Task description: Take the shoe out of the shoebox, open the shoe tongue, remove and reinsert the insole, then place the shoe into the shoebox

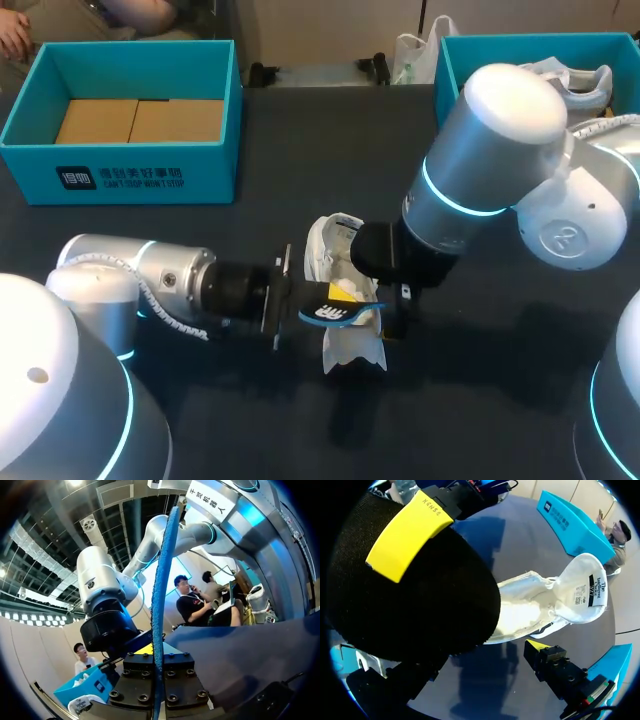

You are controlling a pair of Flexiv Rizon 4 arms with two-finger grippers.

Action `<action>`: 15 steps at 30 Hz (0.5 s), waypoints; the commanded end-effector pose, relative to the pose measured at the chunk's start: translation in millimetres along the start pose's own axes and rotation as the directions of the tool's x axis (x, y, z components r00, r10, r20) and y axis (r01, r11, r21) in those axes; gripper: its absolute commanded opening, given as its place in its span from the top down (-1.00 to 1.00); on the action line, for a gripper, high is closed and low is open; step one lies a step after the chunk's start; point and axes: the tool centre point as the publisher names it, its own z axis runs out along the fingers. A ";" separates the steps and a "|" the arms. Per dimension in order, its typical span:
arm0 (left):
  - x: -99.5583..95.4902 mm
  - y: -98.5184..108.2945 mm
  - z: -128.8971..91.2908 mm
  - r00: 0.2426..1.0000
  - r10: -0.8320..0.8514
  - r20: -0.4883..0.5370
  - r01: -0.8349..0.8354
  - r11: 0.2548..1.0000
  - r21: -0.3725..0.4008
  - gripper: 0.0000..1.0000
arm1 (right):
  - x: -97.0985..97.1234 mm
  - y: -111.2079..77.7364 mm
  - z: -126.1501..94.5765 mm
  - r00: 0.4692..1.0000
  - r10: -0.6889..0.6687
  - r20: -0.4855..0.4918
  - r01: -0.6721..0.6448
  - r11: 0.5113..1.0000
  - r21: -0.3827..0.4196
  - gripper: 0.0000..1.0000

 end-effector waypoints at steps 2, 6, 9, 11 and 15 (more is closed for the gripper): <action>4.6 1.5 -0.6 1.000 -0.016 -0.007 0.016 1.000 -0.012 1.00 | 1.3 0.5 1.1 1.000 0.001 0.004 -0.001 1.000 0.002 -1.00; 5.1 8.3 0.1 1.000 -0.029 -0.007 0.029 1.000 -0.012 1.00 | 1.3 0.5 1.1 1.000 0.001 0.004 -0.001 1.000 0.002 -1.00; 5.3 12.4 -0.2 0.999 -0.034 -0.006 0.034 0.999 -0.016 1.00 | 1.3 0.5 1.1 1.000 0.001 0.004 -0.001 1.000 0.002 -1.00; 5.1 15.1 -0.7 0.999 -0.035 -0.004 0.035 0.999 -0.020 1.00 | 1.3 0.5 1.1 1.000 0.001 0.004 -0.001 1.000 0.002 -1.00; 4.1 20.6 -1.2 0.999 -0.035 0.000 0.035 0.999 -0.029 1.00 | 1.3 0.5 1.1 1.000 0.001 0.004 -0.001 1.000 0.002 -1.00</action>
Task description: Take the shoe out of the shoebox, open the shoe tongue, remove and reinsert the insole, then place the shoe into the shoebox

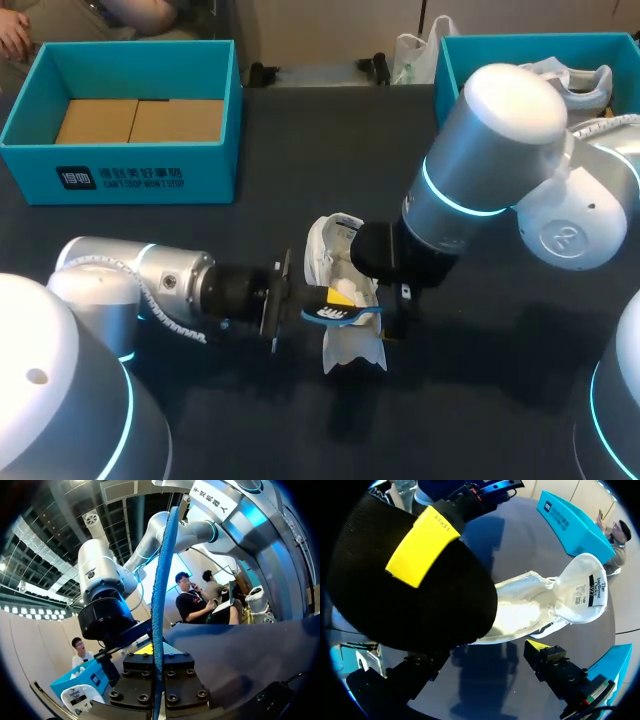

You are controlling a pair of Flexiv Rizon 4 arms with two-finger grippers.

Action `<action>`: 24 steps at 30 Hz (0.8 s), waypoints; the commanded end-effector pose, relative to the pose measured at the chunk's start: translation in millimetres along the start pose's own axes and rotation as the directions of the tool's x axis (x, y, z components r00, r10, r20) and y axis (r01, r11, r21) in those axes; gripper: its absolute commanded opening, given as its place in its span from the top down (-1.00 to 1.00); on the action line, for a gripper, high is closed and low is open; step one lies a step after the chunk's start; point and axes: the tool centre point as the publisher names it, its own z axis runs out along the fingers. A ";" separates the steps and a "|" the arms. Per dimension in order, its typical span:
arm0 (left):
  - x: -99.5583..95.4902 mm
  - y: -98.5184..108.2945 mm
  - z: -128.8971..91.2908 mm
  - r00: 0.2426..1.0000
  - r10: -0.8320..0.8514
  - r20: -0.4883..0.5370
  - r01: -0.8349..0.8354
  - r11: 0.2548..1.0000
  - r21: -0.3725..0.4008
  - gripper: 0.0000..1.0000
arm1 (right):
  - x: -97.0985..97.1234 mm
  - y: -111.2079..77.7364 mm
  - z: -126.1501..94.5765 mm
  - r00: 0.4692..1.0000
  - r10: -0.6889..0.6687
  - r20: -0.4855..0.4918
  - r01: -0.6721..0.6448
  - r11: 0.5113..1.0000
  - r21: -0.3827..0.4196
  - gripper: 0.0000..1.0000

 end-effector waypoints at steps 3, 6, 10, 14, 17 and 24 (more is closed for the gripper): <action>-2.6 7.9 3.0 1.000 0.001 0.010 -0.001 1.000 -0.004 1.00 | 1.3 0.5 1.1 1.000 0.001 0.004 -0.001 1.000 0.002 -1.00; -4.8 9.4 2.4 1.000 -0.002 0.016 0.002 1.000 -0.001 1.00 | 1.3 0.5 1.1 1.000 0.001 0.004 -0.001 1.000 0.002 -1.00; -6.2 10.8 2.4 1.000 -0.005 0.018 0.005 1.000 0.001 1.00 | 1.3 0.5 1.1 1.000 0.001 0.004 -0.001 1.000 0.002 -1.00; -7.4 12.6 1.4 1.000 -0.014 0.021 0.014 1.000 0.006 1.00 | 1.3 0.5 1.1 1.000 0.001 0.004 -0.001 1.000 0.002 -1.00; -7.2 14.9 -0.3 1.000 -0.022 0.021 0.022 1.000 0.008 1.00 | 1.3 0.5 1.1 1.000 0.001 0.004 -0.001 1.000 0.002 -1.00; -4.7 22.2 -1.3 1.000 -0.002 -0.027 0.004 0.998 0.066 1.00 | 1.3 0.5 1.1 1.000 0.001 0.004 -0.001 1.000 0.002 -1.00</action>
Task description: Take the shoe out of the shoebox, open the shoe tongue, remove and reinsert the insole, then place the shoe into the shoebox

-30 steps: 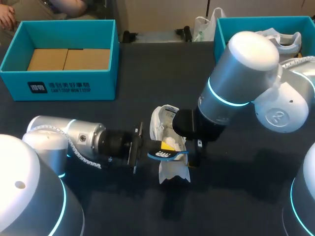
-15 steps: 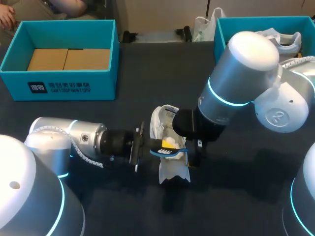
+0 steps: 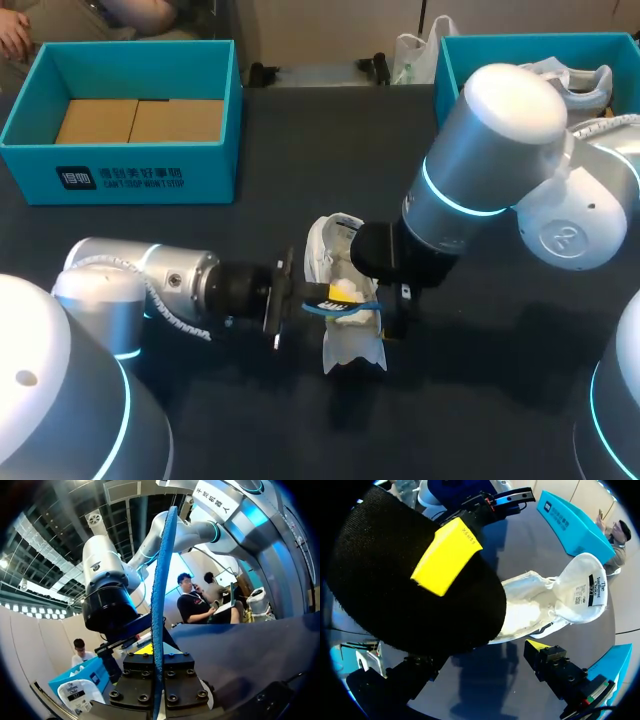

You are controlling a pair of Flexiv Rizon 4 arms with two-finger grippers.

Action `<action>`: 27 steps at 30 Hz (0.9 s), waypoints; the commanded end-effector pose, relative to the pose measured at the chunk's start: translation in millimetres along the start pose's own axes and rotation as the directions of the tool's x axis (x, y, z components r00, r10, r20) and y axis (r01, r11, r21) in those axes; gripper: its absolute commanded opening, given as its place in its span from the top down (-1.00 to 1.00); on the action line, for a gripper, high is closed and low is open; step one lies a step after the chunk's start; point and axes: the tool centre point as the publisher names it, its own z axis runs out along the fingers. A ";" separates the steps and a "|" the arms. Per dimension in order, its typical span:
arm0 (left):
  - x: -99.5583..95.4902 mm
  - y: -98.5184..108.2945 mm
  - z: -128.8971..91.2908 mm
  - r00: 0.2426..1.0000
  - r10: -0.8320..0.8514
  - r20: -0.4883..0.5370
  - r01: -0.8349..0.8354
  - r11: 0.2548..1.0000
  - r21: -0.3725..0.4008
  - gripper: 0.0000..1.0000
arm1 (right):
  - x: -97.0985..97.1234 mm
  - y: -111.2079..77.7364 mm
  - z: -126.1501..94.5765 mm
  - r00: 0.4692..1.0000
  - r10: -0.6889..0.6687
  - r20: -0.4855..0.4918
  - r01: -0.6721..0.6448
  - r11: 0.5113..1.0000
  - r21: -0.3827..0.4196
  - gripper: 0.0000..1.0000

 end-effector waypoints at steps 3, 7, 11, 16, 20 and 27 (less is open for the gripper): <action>-1.4 17.7 -2.7 1.000 0.008 -0.030 -0.007 0.999 0.037 1.00 | 1.3 0.5 1.1 1.000 0.001 0.004 -0.001 1.000 0.002 -1.00; -3.3 24.2 -5.1 0.999 0.012 -0.031 -0.011 0.999 0.038 1.00 | 1.3 0.5 1.1 1.000 0.001 0.004 -0.001 1.000 0.002 -1.00; -5.3 31.7 -5.5 0.999 0.018 -0.033 -0.017 0.999 0.038 1.00 | 1.3 0.5 1.1 1.000 0.001 0.004 -0.001 1.000 0.002 -1.00; -6.8 36.8 -2.8 0.999 0.031 -0.036 -0.030 0.999 0.013 1.00 | 1.3 0.5 1.1 1.000 0.001 0.004 -0.001 1.000 0.002 -1.00; -7.6 42.0 -2.2 0.999 0.037 -0.025 -0.037 0.999 -0.005 1.00 | 1.3 0.5 1.1 1.000 0.001 0.004 -0.001 1.000 0.002 -1.00; -8.5 49.9 -5.7 0.998 0.056 -0.009 -0.056 0.998 -0.038 1.00 | 1.3 0.5 1.1 1.000 0.001 0.004 -0.001 1.000 0.002 -1.00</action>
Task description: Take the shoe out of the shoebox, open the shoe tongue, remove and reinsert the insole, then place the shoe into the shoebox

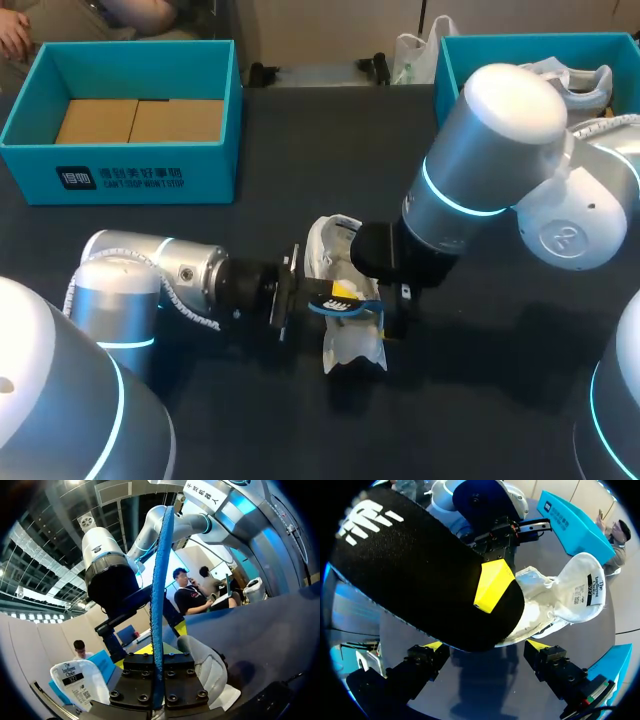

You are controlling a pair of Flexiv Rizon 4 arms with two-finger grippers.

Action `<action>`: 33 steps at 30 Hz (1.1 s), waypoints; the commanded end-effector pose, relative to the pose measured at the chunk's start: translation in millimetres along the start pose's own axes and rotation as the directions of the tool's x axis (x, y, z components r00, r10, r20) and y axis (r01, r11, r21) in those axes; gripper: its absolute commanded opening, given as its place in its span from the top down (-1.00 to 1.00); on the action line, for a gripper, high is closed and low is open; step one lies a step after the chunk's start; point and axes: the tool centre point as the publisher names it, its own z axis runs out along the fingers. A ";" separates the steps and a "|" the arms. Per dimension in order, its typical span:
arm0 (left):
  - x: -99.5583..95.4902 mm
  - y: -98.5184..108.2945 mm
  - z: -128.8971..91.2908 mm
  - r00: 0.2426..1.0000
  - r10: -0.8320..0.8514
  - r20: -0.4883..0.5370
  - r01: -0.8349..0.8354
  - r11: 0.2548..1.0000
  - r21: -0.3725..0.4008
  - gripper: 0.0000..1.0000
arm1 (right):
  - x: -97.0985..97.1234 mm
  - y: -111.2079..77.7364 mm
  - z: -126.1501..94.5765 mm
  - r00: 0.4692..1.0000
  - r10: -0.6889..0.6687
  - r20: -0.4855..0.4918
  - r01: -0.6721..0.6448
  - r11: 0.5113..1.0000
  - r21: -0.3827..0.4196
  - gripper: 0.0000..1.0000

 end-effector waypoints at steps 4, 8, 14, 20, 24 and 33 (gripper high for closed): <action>2.9 10.1 -1.7 1.000 0.003 0.011 -0.003 0.999 -0.044 1.00 | 1.3 0.5 1.1 1.000 0.001 0.004 -0.001 1.000 0.002 -1.00; 1.3 18.0 -3.5 0.999 0.021 0.025 -0.019 0.997 -0.080 1.00 | 1.3 0.5 1.1 1.000 0.001 0.004 -0.001 1.000 0.002 -1.00; -3.9 28.4 -3.5 0.998 0.048 0.038 -0.042 0.990 -0.135 1.00 | 1.3 0.5 1.1 1.000 0.001 0.004 -0.001 1.000 0.002 -1.00; -6.7 36.8 -1.4 0.997 0.066 0.043 -0.056 0.977 -0.205 1.00 | 1.3 0.5 1.1 1.000 0.001 0.004 -0.001 1.000 0.002 -1.00; -7.0 37.5 -2.1 0.998 0.050 0.045 -0.039 0.976 -0.213 1.00 | 1.3 0.5 1.1 1.000 0.001 0.004 -0.001 1.000 0.002 -1.00; -1.0 42.0 -11.0 0.998 0.056 0.023 -0.048 0.964 -0.261 1.00 | 1.3 0.5 1.1 1.000 0.001 0.004 -0.001 1.000 0.002 -1.00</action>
